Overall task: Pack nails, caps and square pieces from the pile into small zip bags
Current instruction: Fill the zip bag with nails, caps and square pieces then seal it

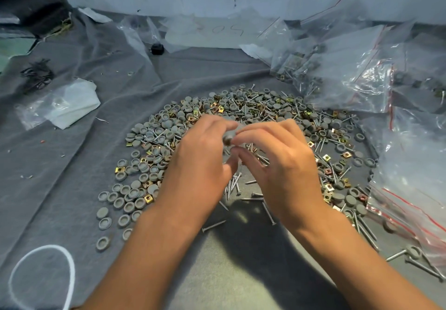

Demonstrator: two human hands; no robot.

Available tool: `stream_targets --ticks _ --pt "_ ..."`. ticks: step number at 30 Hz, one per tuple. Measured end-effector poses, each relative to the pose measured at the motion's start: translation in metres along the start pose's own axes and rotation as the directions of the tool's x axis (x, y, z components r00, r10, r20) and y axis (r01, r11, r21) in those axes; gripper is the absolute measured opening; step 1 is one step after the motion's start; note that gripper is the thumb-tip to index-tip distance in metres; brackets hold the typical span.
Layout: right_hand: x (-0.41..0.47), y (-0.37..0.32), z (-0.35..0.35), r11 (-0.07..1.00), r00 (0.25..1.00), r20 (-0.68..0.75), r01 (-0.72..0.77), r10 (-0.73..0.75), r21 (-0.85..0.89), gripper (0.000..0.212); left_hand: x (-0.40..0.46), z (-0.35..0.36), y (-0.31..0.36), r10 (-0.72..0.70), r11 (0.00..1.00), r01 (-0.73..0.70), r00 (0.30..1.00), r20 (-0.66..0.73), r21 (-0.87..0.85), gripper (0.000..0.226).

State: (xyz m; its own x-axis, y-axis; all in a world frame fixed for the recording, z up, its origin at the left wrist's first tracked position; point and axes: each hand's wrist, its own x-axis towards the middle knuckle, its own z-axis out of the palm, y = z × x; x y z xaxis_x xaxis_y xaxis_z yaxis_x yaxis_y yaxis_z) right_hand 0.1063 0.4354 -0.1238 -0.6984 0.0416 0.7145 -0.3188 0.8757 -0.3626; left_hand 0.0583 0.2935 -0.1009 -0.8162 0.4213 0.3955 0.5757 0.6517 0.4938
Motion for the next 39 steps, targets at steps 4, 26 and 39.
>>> stream_targets --ticks 4,26,39 --pt "-0.001 0.006 -0.001 0.996 0.997 0.023 -0.078 0.077 0.052 0.009 0.000 -0.005 -0.003 -0.032 0.999 0.032 0.999 -0.016 0.013 0.051" --pt "-0.007 0.037 -0.012 0.991 0.770 0.629 -0.036 0.107 -0.125 0.007 -0.001 -0.008 -0.004 -0.060 0.997 0.062 0.998 -0.035 0.054 0.052" --pt "0.002 0.035 -0.021 0.978 0.812 0.554 -0.208 0.182 -0.016 0.025 -0.001 -0.007 -0.004 -0.053 0.997 0.054 0.998 -0.023 0.059 0.052"
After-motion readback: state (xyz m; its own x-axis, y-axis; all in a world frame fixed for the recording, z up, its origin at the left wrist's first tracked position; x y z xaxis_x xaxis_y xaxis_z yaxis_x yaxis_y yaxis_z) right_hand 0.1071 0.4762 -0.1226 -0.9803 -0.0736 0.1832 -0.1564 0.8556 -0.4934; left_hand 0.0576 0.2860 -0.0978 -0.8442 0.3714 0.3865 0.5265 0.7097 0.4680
